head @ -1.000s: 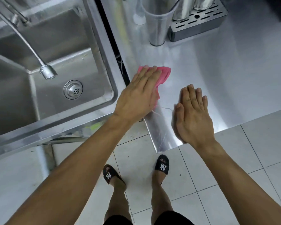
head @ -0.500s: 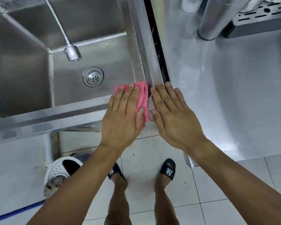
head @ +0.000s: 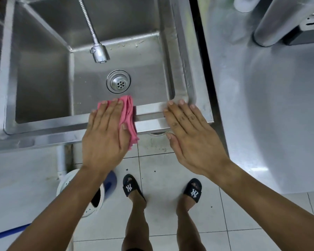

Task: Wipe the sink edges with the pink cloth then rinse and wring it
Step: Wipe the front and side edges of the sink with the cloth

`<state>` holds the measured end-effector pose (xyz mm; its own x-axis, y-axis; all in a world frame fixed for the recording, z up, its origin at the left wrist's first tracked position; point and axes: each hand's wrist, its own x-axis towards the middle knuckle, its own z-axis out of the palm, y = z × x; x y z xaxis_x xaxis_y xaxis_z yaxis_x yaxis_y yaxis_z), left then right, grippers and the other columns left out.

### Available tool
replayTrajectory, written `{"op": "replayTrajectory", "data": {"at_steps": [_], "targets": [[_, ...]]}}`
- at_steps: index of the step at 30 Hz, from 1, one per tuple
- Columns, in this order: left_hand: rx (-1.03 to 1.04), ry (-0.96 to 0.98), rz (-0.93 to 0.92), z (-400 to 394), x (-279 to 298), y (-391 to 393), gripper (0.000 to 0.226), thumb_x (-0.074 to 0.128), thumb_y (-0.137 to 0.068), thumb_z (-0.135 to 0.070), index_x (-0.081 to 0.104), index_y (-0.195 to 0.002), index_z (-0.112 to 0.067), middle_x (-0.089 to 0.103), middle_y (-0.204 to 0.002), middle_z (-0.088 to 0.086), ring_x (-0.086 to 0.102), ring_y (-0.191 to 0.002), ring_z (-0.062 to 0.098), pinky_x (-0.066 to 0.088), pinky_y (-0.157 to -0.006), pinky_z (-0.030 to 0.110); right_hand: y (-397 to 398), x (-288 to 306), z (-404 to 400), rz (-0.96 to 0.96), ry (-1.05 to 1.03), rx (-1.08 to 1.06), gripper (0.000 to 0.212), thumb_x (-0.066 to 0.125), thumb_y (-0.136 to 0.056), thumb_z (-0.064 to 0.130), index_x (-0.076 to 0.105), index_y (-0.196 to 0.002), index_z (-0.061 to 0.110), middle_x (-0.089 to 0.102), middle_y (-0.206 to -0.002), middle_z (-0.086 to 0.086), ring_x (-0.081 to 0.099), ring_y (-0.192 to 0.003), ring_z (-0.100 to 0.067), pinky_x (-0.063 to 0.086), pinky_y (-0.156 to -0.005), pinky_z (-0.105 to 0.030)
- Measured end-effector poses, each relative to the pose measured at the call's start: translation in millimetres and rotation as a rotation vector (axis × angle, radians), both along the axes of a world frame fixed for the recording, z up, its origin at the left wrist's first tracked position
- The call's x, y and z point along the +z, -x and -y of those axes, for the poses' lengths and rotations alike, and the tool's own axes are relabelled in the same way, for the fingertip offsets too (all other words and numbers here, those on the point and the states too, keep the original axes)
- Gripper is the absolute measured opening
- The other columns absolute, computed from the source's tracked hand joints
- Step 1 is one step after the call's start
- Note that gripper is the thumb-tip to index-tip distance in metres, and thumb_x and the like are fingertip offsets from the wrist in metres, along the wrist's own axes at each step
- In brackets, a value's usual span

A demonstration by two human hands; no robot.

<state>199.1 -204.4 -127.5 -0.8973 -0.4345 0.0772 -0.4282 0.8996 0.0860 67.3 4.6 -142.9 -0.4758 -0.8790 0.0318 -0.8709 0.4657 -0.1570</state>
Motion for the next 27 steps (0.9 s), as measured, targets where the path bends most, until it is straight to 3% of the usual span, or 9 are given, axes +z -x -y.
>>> {"op": "replayTrajectory", "data": {"at_steps": [6, 13, 19, 22, 27], "targets": [[0.094, -0.002, -0.063, -13.3, -5.0, 13.3, 0.062, 0.025, -0.103, -0.030, 0.046, -0.150, 0.004, 0.047, -0.155, 0.023, 0.036, -0.150, 0.041, 0.021, -0.127, 0.054, -14.0, 3.5, 27.7, 0.039, 0.024, -0.077, 0.061, 0.027, -0.111, 0.039, 0.036, -0.155, -0.002, 0.031, -0.164, -0.022, 0.022, -0.156, -0.034, 0.020, -0.128, -0.050], [-0.160, 0.004, -0.131, 26.7, -14.9, -20.8, 0.057, 0.029, -0.107, -0.032, 0.051, -0.148, 0.002, 0.051, -0.152, 0.021, 0.045, -0.145, 0.038, 0.033, -0.122, 0.053, -5.1, 2.9, 48.1, 0.018, -0.003, 0.070, 0.055, 0.024, -0.112, 0.037, 0.034, -0.159, 0.008, 0.030, -0.166, -0.013, 0.025, -0.156, -0.032, 0.021, -0.128, -0.047], [0.049, 0.016, -0.076, -0.2, -5.2, 5.9, 0.060, 0.030, -0.105, -0.033, 0.047, -0.150, 0.003, 0.050, -0.153, 0.024, 0.043, -0.146, 0.040, 0.026, -0.124, 0.054, 7.1, 8.9, 60.2, 0.047, -0.089, 0.188, 0.058, 0.016, -0.111, 0.038, 0.026, -0.162, 0.012, 0.020, -0.170, -0.007, 0.016, -0.159, -0.028, 0.017, -0.128, -0.047], [0.006, -0.010, -0.106, -13.3, -8.3, 15.0, 0.058, 0.033, -0.106, -0.032, 0.047, -0.151, 0.000, 0.049, -0.155, 0.020, 0.042, -0.148, 0.038, 0.028, -0.124, 0.054, 8.7, 6.7, 62.1, 0.053, -0.067, 0.186, 0.058, 0.018, -0.111, 0.038, 0.024, -0.163, 0.012, 0.021, -0.170, -0.006, 0.017, -0.159, -0.026, 0.018, -0.128, -0.045], [-0.099, 0.009, -0.091, 35.7, -12.3, -36.5, 0.056, 0.030, -0.107, -0.032, 0.048, -0.151, -0.001, 0.049, -0.155, 0.019, 0.042, -0.148, 0.036, 0.032, -0.123, 0.052, 6.0, 2.7, 60.1, 0.053, -0.017, 0.164, 0.057, 0.023, -0.111, 0.037, 0.031, -0.160, 0.008, 0.028, -0.167, -0.011, 0.023, -0.157, -0.028, 0.023, -0.127, -0.047]]}}
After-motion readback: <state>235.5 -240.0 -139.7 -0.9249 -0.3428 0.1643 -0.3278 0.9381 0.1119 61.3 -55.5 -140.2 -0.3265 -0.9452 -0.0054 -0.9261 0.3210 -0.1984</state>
